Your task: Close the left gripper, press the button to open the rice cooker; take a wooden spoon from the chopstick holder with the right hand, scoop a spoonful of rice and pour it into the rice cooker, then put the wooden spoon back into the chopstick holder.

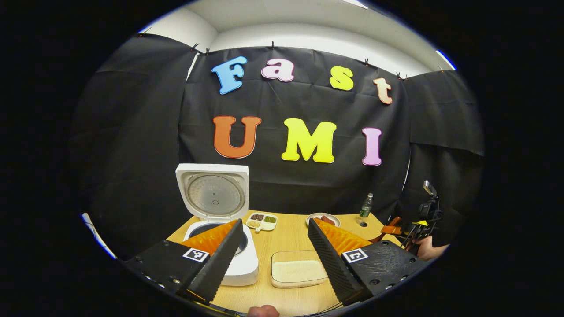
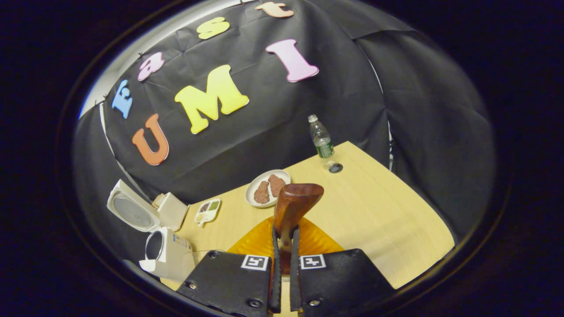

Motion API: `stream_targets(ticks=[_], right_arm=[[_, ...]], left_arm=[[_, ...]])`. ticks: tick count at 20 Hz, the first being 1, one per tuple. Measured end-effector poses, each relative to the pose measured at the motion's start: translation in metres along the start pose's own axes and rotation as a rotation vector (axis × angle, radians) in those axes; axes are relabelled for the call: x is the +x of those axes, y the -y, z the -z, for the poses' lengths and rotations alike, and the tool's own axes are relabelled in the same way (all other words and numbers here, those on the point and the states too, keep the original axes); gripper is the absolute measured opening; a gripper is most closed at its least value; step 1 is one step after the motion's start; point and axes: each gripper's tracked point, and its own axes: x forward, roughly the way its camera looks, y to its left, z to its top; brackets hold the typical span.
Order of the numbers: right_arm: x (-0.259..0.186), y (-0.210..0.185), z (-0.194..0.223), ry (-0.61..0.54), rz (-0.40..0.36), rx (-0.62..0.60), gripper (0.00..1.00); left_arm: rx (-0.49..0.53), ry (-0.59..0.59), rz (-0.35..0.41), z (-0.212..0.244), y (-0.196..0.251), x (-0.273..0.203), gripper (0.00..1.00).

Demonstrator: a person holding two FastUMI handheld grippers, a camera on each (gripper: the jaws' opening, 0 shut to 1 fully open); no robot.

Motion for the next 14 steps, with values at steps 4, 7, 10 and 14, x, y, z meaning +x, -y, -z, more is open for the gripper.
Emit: stream_targets(ticks=[4, 7, 10, 14], right_arm=[[0.017, 0.008, 0.019, -0.017, 0.015, -0.033, 0.13], [0.029, 0.011, 0.034, -0.021, 0.019, -0.030, 0.13], [0.039, 0.014, 0.048, -0.027, 0.030, -0.042, 0.14], [0.038, 0.004, 0.048, -0.008, -0.012, -0.046, 0.20]], left_arm=[[-0.001, -0.029, -0.029, 0.004, -0.003, -0.003, 0.95], [0.013, -0.041, -0.052, 0.004, -0.009, -0.006, 0.94], [0.020, -0.054, -0.066, 0.004, -0.012, -0.006, 0.95], [0.022, -0.054, -0.063, 0.002, -0.016, -0.004, 0.95]])
